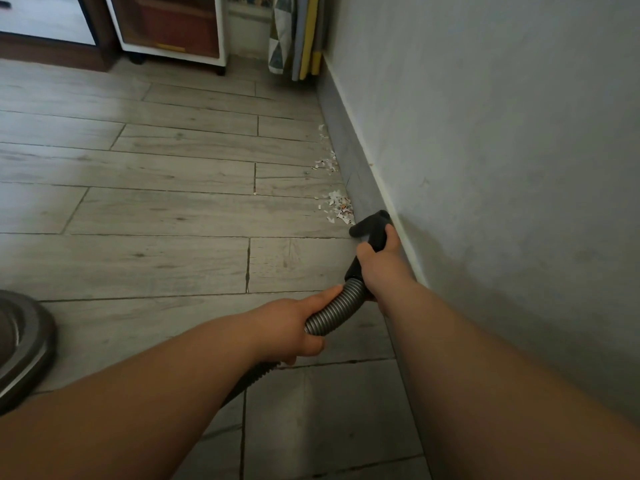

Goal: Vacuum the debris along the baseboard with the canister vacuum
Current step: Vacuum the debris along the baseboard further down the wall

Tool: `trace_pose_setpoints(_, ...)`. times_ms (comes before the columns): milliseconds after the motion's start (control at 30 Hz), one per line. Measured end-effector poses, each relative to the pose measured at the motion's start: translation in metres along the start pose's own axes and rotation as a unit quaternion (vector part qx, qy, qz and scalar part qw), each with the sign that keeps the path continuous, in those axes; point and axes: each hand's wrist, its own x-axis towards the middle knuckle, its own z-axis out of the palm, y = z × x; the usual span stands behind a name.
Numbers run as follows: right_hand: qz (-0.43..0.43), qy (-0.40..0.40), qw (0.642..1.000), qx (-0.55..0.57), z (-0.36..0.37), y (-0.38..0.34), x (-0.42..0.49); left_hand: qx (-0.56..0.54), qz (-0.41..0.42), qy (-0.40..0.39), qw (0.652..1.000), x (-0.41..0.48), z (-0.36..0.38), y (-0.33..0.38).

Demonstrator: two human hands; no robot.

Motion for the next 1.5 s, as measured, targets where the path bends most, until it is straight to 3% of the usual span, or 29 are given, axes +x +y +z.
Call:
trace_pose_setpoints(433, -0.002, 0.000, 1.000, 0.008, 0.007, -0.007, 0.020, 0.002, -0.014, 0.013, 1.000, 0.009, -0.010, 0.003)
trace_pose_setpoints(767, 0.025, -0.048, 0.991, 0.119, 0.016, 0.002, 0.014, 0.084, -0.010, 0.039, 0.996, -0.013, -0.016, 0.007)
trace_pose_setpoints(1267, -0.007, -0.143, 0.988, 0.061, 0.083, -0.023, -0.029, 0.024, -0.080, 0.076, 0.994, -0.090, -0.029, -0.033)
trace_pose_setpoints(1500, -0.035, -0.172, 0.984, -0.007, 0.097, -0.021, -0.060, 0.007, -0.089, 0.054, 0.995, -0.122, -0.015, -0.045)
